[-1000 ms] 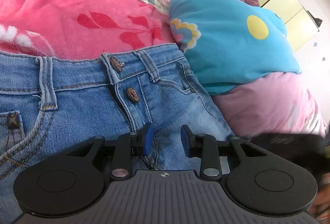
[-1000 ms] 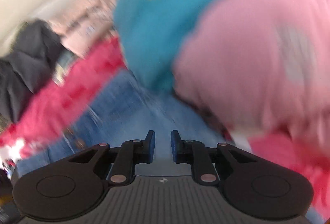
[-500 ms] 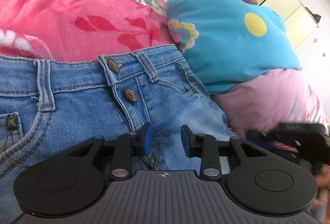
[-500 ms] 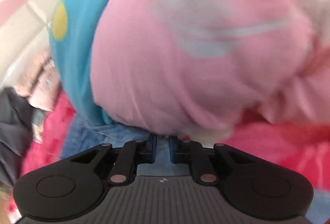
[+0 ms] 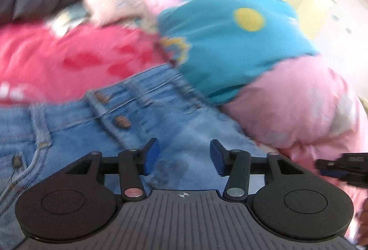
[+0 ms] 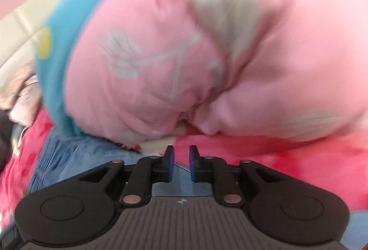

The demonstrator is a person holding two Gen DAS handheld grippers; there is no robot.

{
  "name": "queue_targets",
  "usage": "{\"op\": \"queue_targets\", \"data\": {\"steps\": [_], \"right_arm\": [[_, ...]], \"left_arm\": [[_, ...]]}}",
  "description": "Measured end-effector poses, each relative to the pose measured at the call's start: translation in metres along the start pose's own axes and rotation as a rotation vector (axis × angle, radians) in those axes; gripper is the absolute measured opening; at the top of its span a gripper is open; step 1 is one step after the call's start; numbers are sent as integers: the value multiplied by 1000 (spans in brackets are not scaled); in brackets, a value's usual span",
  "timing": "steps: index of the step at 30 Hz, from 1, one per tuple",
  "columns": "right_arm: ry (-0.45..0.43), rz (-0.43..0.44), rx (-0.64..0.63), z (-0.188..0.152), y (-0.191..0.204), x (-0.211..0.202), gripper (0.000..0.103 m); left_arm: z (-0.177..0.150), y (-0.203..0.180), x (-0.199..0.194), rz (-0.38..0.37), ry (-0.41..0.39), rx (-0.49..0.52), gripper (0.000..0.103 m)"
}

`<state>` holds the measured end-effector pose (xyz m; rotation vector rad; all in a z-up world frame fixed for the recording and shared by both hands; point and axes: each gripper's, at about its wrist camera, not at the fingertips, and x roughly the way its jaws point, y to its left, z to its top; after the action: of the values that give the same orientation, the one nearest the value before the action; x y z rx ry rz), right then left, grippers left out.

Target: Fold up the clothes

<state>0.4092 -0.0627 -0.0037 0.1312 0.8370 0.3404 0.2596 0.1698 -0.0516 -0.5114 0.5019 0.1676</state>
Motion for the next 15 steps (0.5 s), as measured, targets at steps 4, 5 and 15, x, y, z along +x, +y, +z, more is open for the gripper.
{"op": "queue_targets", "data": {"steps": [4,5,15], "right_arm": [[-77,-62,-178,-22,-23,-54,43],[-63,-73,-219,-28,-28,-58,43],[65,-85,-394,-52,-65,-28,43]], "left_arm": [[-11,-22,5,-138,107,117,52],[-17,-26,12,-155,160,139,52],[-36,-42,24,-117,190,253,52]]}}
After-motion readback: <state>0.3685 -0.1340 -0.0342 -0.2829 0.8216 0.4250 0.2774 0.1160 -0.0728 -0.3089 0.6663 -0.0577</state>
